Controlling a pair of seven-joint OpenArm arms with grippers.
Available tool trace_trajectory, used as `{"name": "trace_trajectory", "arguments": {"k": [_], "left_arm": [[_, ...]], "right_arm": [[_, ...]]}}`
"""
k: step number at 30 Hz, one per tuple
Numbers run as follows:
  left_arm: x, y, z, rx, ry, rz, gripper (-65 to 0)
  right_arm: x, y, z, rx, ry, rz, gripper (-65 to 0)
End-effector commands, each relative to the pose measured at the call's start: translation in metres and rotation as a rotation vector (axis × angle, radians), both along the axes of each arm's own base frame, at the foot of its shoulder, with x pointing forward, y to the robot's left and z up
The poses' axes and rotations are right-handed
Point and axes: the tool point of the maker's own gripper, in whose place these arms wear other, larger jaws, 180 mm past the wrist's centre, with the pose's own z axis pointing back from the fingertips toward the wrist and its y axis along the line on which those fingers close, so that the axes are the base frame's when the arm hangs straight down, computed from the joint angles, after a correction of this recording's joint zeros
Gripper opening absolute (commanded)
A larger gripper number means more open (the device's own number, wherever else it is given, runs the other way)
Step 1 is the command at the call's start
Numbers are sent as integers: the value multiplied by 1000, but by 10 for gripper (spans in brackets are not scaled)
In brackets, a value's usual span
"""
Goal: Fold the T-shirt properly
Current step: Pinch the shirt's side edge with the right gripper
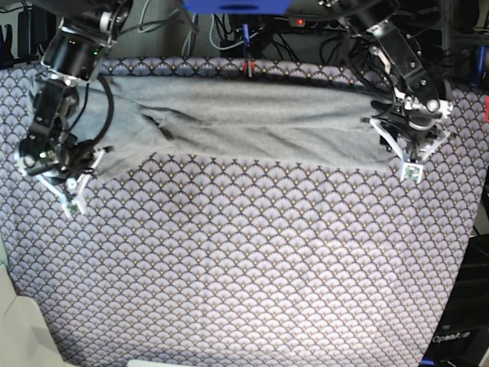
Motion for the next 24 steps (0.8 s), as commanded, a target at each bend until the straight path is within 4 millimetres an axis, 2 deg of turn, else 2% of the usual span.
{"name": "trace_trajectory", "arguments": {"k": [1,6,12,18,24], "left_arm": [[9,3,13,15,-45,0,-424],[9,4,13,16,-46,0,-424],[8,4,13,16,-44,2,-424],[8,4,13,16,-44,2,-424],[8,4,13,16,-44,2,-424]], "right_arm": [[11,-1,12,9,-50,1,-432],[9,13,11,94,-53,8,-432],[11,13,12,97,-62,11,-432],[13,-5,19,57,-69,8,-431],[11,-10,19,48,-65,4,-431]]}}
